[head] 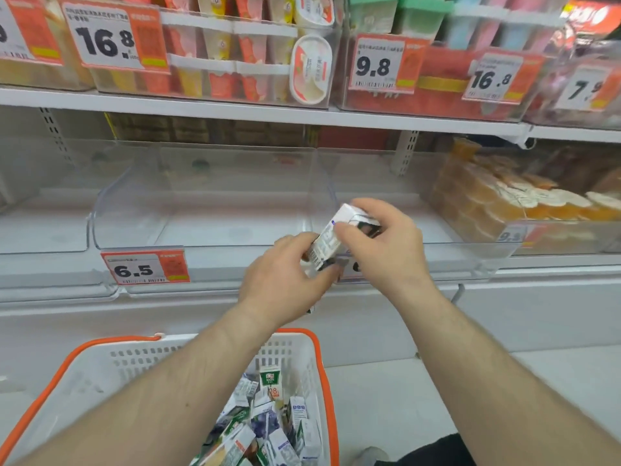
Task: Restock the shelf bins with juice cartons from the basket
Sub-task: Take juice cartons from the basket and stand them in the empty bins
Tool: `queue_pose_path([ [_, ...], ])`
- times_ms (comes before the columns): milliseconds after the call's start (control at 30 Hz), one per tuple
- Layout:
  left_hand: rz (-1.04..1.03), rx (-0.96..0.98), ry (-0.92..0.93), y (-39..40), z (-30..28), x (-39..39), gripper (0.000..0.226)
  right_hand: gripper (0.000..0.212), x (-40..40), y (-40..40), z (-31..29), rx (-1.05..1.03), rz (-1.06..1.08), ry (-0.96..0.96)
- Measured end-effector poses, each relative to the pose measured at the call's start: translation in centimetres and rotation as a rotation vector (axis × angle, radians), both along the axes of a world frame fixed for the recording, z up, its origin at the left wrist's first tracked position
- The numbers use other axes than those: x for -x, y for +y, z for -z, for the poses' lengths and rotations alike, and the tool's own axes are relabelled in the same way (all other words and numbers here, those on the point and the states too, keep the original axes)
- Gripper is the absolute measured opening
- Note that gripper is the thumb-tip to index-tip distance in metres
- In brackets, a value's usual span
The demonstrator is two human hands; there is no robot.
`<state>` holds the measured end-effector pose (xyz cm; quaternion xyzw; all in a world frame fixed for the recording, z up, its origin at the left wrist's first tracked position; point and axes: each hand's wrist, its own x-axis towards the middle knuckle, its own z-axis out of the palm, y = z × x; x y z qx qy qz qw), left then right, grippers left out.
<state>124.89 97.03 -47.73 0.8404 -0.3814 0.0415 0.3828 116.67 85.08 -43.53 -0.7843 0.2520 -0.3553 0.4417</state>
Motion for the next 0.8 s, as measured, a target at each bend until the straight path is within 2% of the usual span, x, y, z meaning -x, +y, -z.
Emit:
queue_pose_path([
  [133,-0.023,-0.115,-0.097,-1.7,0.0,0.9,0.065,0.028,1.3,-4.6,-1.7,-0.048,0.233,-0.212],
  [233,-0.029,-0.244,-0.091,-3.2,0.3,1.5,0.072,0.034,2.0,-7.4,-1.5,0.02,0.385,-0.185],
  [333,-0.036,-0.342,-0.087,-4.5,0.6,1.7,0.072,0.042,2.0,-9.5,-0.3,0.067,0.41,-0.055],
  [433,-0.033,-0.403,-0.084,-4.8,1.0,1.8,0.07,0.043,1.6,-11.2,1.4,0.104,0.373,0.178],
  [600,-0.053,-0.364,-0.093,-4.8,1.7,1.4,0.068,0.046,0.9,-12.1,2.6,0.273,0.274,0.592],
  [700,-0.055,-0.361,-0.095,-4.9,1.8,1.3,0.066,0.048,0.4,-12.1,2.2,0.302,0.236,0.694],
  [800,-0.051,-0.362,-0.097,-4.9,1.9,1.2,0.066,0.038,0.3,-12.2,2.0,0.308,0.205,0.748],
])
